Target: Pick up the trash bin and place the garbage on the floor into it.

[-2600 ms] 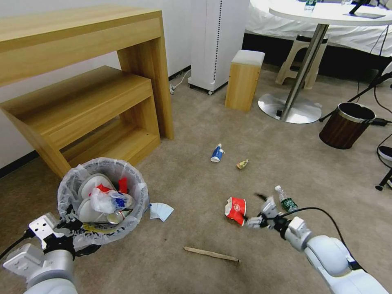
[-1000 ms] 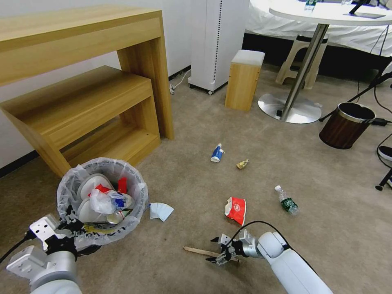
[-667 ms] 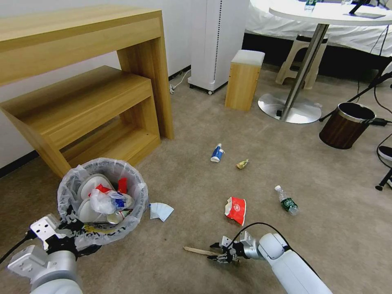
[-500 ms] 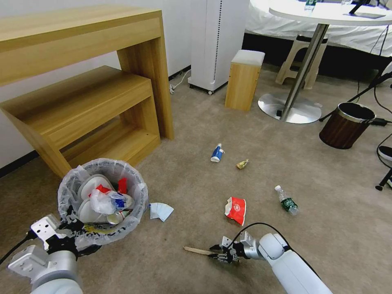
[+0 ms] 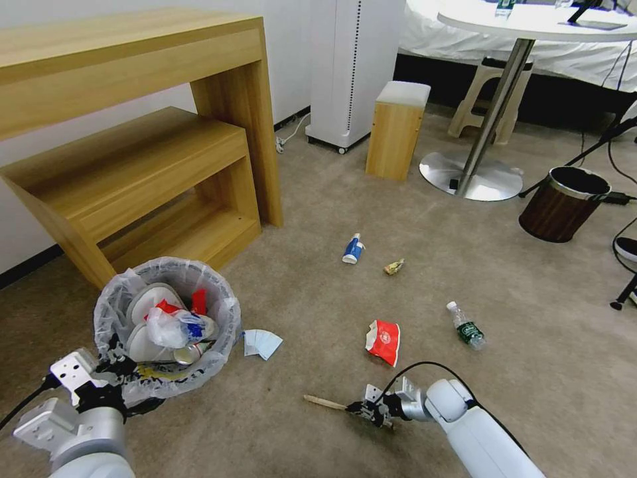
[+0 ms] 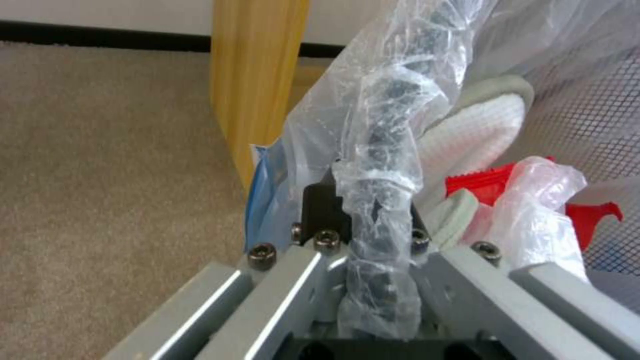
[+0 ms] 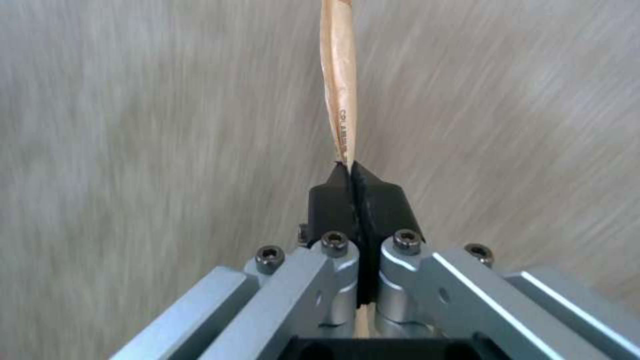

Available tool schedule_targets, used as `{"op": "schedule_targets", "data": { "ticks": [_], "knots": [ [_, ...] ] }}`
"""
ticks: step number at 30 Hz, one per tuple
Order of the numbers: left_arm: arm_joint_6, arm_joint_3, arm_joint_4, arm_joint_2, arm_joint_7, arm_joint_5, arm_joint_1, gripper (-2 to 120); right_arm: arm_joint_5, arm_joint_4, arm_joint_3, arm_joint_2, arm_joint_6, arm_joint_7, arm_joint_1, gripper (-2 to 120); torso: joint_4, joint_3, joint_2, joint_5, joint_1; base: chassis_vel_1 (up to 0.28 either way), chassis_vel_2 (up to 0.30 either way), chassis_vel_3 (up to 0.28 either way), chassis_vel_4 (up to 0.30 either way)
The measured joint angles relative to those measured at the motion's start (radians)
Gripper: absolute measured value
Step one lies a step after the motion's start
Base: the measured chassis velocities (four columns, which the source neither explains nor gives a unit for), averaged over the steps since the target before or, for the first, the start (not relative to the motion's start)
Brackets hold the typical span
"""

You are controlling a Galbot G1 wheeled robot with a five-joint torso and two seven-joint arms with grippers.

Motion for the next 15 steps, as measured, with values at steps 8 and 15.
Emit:
{"op": "schedule_targets", "data": {
  "ticks": [8,15],
  "knots": [
    [-0.006,0.048,0.018,-0.01,0.0,0.023,0.018,1,0.342,0.298,0.061,-0.089,0.134,-0.083,-0.03,0,0.0001,0.0,0.0,-0.0002,0.0,0.0,0.0,0.0,0.0],
    [-0.014,0.12,0.041,-0.024,0.001,0.054,0.037,1,0.735,0.484,0.088,-0.131,0.151,-0.18,0.007,0,0.0002,0.0,0.0,-0.0001,0.0,0.0,0.0,0.0,0.0]
  ]
}}
